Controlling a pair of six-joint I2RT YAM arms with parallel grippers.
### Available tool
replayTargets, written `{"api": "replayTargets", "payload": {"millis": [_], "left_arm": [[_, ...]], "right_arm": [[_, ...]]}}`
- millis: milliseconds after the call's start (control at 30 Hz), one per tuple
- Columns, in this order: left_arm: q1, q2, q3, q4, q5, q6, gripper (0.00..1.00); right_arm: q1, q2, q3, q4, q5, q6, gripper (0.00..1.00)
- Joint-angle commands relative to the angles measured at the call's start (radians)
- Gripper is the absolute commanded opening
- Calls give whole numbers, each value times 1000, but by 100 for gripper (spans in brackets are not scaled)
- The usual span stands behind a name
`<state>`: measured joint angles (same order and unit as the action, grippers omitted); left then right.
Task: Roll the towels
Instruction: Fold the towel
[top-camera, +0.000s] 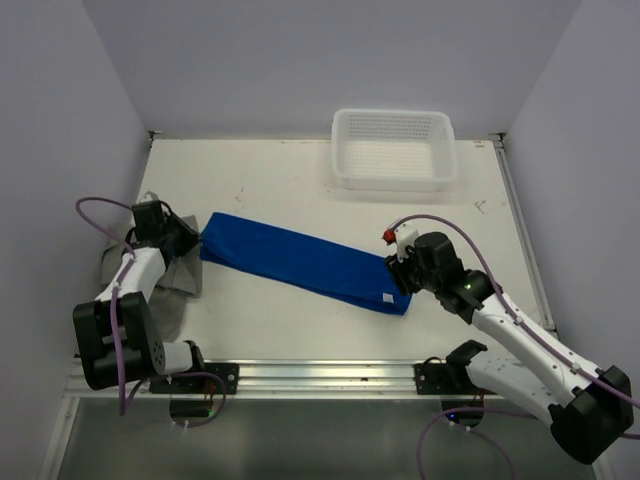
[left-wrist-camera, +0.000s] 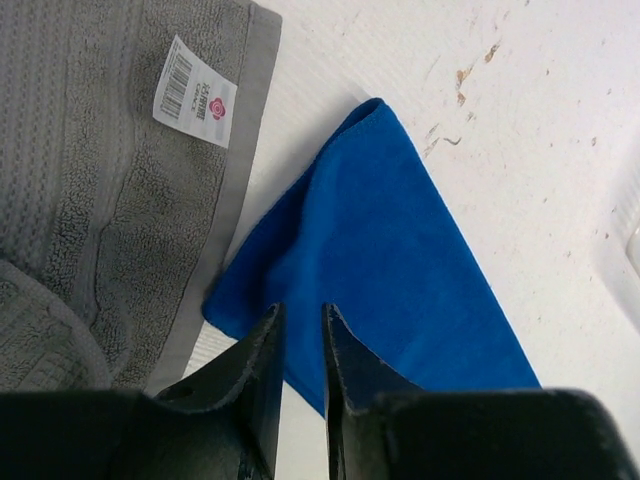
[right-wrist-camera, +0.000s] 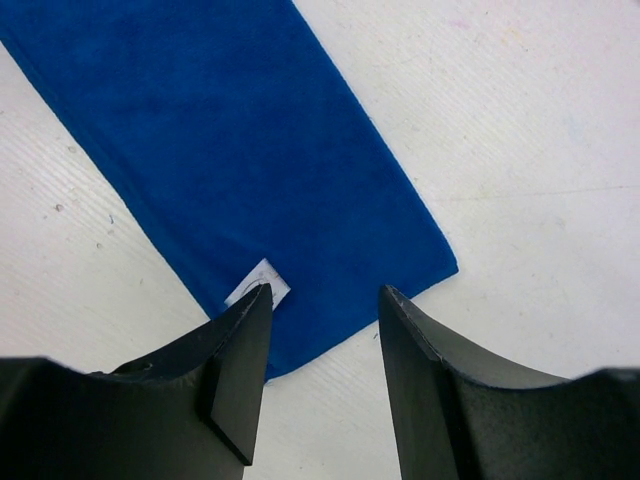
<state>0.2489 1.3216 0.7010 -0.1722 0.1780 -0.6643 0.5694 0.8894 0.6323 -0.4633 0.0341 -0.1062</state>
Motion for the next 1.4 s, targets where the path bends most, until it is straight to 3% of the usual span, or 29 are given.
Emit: {"api": "replayTargets", "payload": {"millis": [0, 167, 367, 500, 667, 767, 900, 1067, 1167, 1367], "left_arm": [[10, -18, -17, 16, 0, 23, 24], [12, -32, -20, 5, -14, 20, 32], [10, -38, 9, -6, -2, 31, 45], [9, -79, 70, -24, 29, 86, 54], [-23, -131, 219, -101, 14, 189, 66], [-109, -147, 282, -139, -43, 247, 71], [-273, -145, 295, -144, -132, 307, 77], [-387, -177, 256, -145, -183, 347, 87], [-405, -220, 230, -141, -166, 347, 96], [-421, -237, 229, -142, -173, 350, 100]], "right_arm": [[4, -7, 6, 0, 21, 19, 51], [4, 5, 12, 11, 114, 98, 51], [6, 80, 38, 16, 328, 386, 47], [-6, 183, 119, -116, 432, 606, 57], [-74, 261, 147, -167, 313, 779, 60], [-134, 249, 92, -130, 227, 838, 61], [-177, 240, 61, -147, 193, 864, 61], [-178, 246, 12, -112, 106, 911, 60], [-177, 266, -20, -92, 69, 933, 58], [-177, 307, -71, -52, 63, 942, 56]]}}
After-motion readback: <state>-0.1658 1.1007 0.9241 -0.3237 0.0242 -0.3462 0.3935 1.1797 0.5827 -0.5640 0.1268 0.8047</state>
